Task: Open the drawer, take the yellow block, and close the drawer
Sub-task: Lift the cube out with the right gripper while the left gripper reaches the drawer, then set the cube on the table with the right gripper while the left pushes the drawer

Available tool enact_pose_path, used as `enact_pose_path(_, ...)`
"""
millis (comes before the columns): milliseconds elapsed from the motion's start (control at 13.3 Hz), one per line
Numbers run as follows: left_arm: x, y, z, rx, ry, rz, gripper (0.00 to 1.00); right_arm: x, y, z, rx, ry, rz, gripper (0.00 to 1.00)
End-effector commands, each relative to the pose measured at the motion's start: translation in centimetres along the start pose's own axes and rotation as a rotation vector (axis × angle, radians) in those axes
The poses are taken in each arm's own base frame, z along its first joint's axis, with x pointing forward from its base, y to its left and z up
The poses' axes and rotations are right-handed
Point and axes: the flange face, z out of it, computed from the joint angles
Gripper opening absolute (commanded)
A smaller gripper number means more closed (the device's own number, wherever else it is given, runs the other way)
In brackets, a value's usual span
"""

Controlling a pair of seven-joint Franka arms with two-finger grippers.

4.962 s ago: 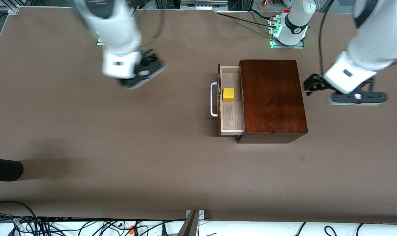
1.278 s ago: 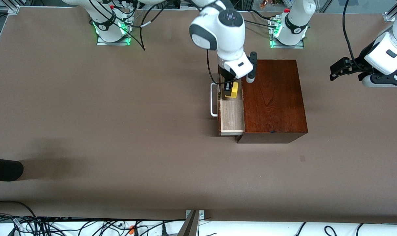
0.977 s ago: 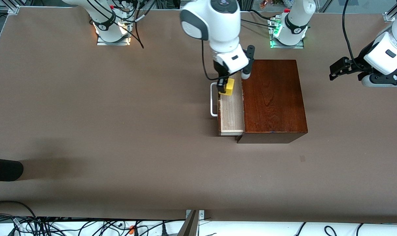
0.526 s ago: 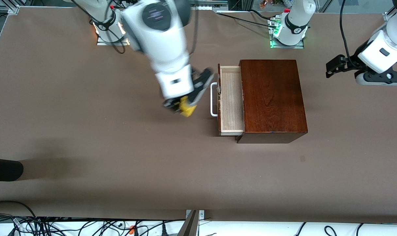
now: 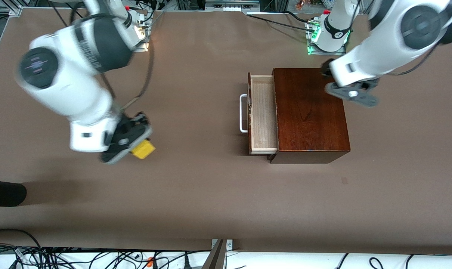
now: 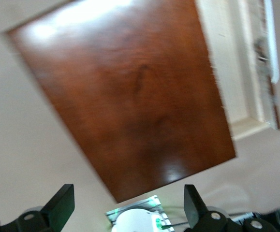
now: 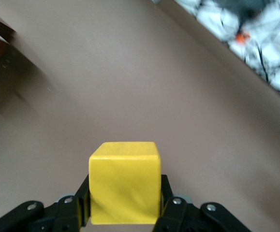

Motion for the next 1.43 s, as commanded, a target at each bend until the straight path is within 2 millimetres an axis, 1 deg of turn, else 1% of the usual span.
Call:
enact_pose_path(0,3.6,6.7,2.4,-0.058,0.021,0.166,1.0,-6.1,5.6,2.9,0.044,-0.081,0.126,0.0)
enact_pose_path(75,5.0,10.3,4.0,-0.044,0.037,0.248,1.0,-7.4,7.4,4.6,0.034,-0.099,0.16,0.0)
enact_pose_path(150,6.3,12.5,5.4,-0.014,0.067,0.323,1.0,-8.6,8.9,6.9,0.025,-0.102,0.196,0.0)
enact_pose_path(226,7.6,14.6,6.7,0.02,0.103,0.426,1.0,-10.0,10.2,9.3,0.017,-0.116,0.228,0.0)
enact_pose_path(376,10.4,17.4,10.1,0.031,0.161,0.619,1.0,-12.4,11.6,13.5,0.004,-0.127,0.317,0.0)
enact_pose_path(451,11.6,19.0,11.9,0.029,0.192,0.702,1.0,-13.1,11.6,15.1,-0.001,-0.128,0.354,0.0)
enact_pose_path(602,13.5,21.4,14.5,0.093,0.258,0.879,1.0,-14.2,11.5,18.2,-0.011,-0.124,0.402,0.0)
enact_pose_path(752,13.7,24.0,16.9,0.136,0.273,0.951,1.0,-16.0,11.3,22.5,-0.019,-0.127,0.456,0.0)
enact_pose_path(827,14.0,24.9,18.1,0.199,0.275,0.999,1.0,-16.9,11.5,24.7,-0.03,-0.121,0.469,0.0)
enact_pose_path(902,14.4,25.0,19.3,0.262,0.256,1.039,1.0,-17.5,11.6,26.8,-0.04,-0.11,0.49,0.0)
enact_pose_path(977,14.6,25.3,20.0,0.292,0.244,1.061,1.0,-17.8,11.6,28.0,-0.05,-0.1,0.522,0.0)
enact_pose_path(1203,14.9,25.4,23.1,0.318,0.217,1.099,1.0,-18.4,11.3,30.2,-0.05,-0.121,0.594,0.0)
enact_pose_path(1353,15.0,25.3,24.8,0.332,0.218,1.118,1.0,-18.5,11.3,30.8,-0.051,-0.129,0.657,0.0)
